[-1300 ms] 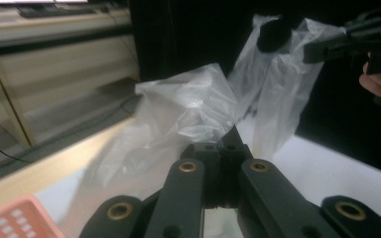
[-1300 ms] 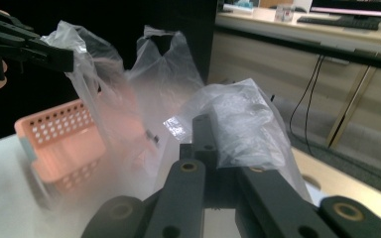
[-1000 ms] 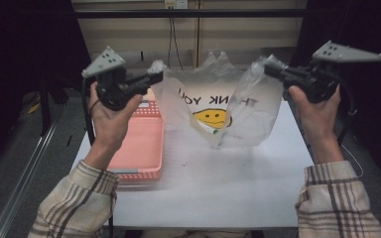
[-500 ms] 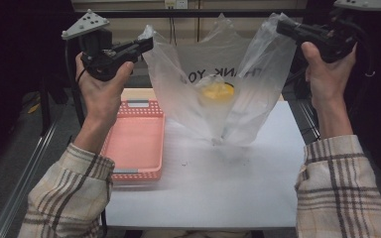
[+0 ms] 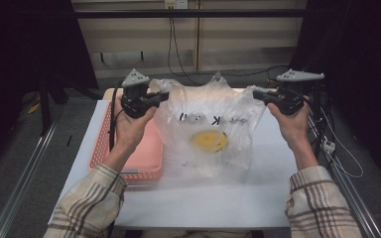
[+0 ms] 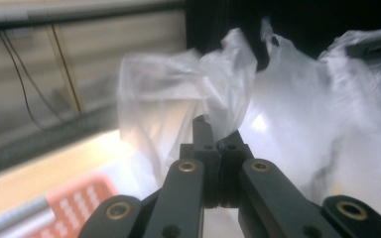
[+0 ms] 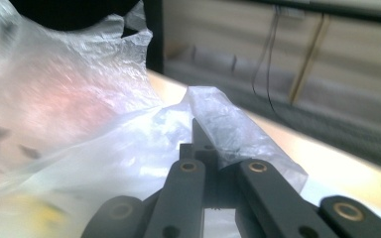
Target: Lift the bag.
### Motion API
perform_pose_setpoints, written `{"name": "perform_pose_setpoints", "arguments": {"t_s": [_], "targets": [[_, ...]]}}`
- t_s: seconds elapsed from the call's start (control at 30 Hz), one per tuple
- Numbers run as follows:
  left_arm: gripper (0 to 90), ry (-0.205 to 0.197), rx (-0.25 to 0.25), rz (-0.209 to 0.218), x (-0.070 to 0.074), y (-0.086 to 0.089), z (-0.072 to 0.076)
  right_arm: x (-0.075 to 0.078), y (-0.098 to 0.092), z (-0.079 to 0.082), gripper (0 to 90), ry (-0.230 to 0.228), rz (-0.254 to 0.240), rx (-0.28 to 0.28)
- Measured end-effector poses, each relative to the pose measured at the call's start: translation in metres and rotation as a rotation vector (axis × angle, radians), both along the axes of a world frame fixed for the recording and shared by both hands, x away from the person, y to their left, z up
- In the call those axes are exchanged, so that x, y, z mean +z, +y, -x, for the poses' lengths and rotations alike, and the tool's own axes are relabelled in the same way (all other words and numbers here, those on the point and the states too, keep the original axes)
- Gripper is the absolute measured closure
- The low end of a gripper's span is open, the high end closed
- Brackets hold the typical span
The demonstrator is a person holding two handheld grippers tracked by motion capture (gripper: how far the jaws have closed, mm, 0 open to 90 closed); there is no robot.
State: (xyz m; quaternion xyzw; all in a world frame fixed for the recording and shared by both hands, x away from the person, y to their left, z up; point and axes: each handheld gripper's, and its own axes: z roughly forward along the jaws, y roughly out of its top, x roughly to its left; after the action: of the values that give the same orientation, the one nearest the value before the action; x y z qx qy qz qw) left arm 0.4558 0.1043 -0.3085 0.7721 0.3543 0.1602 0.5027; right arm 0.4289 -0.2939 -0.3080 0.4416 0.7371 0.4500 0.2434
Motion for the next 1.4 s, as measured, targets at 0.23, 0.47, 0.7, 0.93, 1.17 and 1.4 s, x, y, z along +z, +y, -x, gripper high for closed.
{"name": "perform_pose_setpoints", "arguments": {"t_s": [0.23,0.47,0.7,0.93,1.17,1.4], "targets": [[72.1,0.041,-0.005,0.022,-0.034,0.002,-0.006,-0.044,-0.004,0.005,70.2,0.071,-0.058,0.009],[34.1,-0.002,0.013,0.079,-0.015,0.023,0.017,-0.027,-0.010,0.047,44.2,-0.025,-0.166,0.058],[19.7,-0.037,0.035,0.075,-0.008,0.042,0.028,-0.015,-0.021,0.085,33.2,-0.007,-0.232,0.144],[16.9,-0.042,0.048,0.044,-0.013,0.050,0.035,-0.020,-0.031,0.129,39.4,-0.029,-0.231,0.136],[15.6,-0.048,0.033,0.028,-0.023,0.056,0.059,-0.044,-0.044,0.161,59.9,0.049,-0.338,0.317],[14.0,-0.038,0.041,0.001,-0.034,0.079,0.081,-0.086,-0.030,0.184,76.7,0.176,-0.065,0.322]]}}
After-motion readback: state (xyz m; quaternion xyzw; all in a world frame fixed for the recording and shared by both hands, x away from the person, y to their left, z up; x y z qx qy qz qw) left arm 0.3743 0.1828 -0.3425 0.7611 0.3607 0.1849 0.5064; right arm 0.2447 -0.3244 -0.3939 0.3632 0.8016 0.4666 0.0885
